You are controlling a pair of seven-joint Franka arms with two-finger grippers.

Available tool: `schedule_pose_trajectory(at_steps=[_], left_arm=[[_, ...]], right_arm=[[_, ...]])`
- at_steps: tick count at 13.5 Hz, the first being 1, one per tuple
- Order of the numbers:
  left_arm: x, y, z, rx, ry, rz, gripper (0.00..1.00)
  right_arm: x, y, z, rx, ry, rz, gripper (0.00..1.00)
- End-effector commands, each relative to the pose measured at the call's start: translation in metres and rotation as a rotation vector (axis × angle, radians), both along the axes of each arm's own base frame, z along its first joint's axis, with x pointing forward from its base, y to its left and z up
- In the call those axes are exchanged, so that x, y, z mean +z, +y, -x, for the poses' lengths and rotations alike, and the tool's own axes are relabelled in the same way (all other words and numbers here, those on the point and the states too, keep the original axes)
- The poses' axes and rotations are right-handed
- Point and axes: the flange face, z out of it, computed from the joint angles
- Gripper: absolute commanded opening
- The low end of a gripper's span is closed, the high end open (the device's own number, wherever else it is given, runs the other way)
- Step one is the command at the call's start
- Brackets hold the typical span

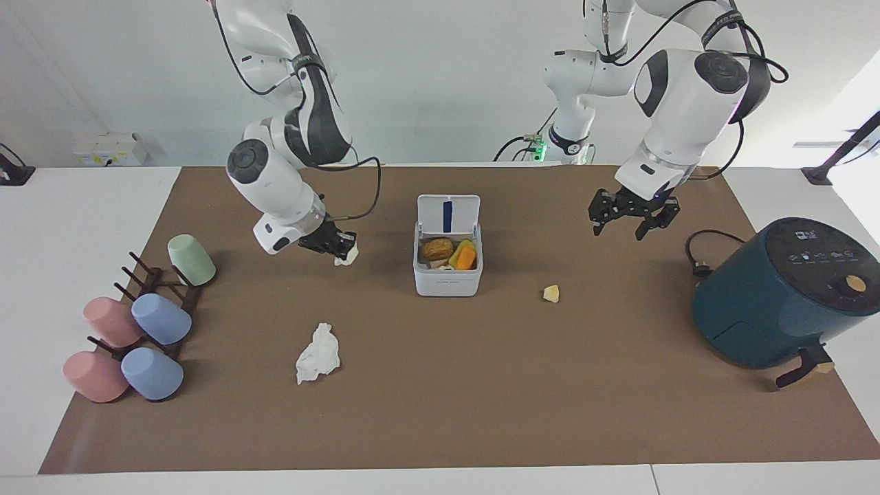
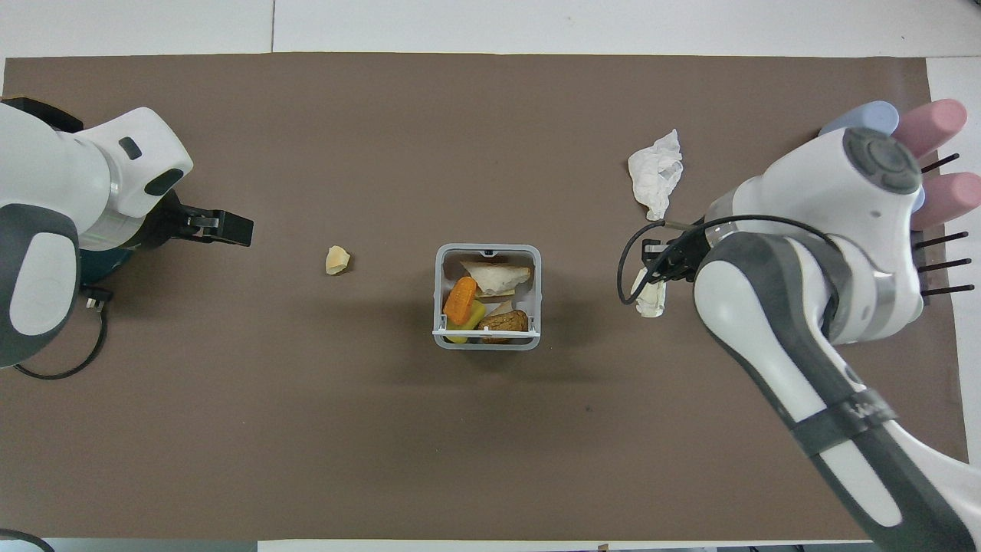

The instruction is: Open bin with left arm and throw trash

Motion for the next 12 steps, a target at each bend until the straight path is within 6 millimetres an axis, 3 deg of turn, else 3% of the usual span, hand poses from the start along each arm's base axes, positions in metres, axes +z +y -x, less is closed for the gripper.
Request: schedule_pose_trajectory(at_steps=[1, 2, 4, 7, 8, 11, 12], left_arm=[[-0.01, -0.002, 0.003, -0.015, -0.004, -0.007, 0.99], [-0.018, -0.009, 0.0, -0.018, -0.022, -0.003, 0.99], [-0.057, -0.024, -0.005, -0.024, -0.043, 0.0, 0.98], [-0.116, -0.048, -0.01, -0.034, -0.057, 0.0, 0.98], [-0.133, -0.057, -0.008, -0.05, -0.054, -0.002, 0.98], [-0.194, -0.06, 0.004, -0.056, -0.097, 0.004, 0.98], [-0.214, -0.071, 0.009, -0.076, -0.098, 0.002, 0.98]], right_arm=[[0.045, 0.046, -0.023, -0.123, 0.018, -0.006, 0.0], [0.046, 0.081, -0.02, -0.165, 0.003, -0.006, 0.0], [0.042, 0.137, -0.011, -0.272, -0.07, -0.032, 0.0], [0.021, 0.178, 0.012, -0.319, -0.132, -0.064, 0.0], [0.016, 0.182, 0.02, -0.327, -0.133, -0.062, 0.0], [0.005, 0.188, 0.033, -0.328, -0.149, -0.067, 0.0], [0.001, 0.186, 0.036, -0.329, -0.142, -0.062, 0.0]])
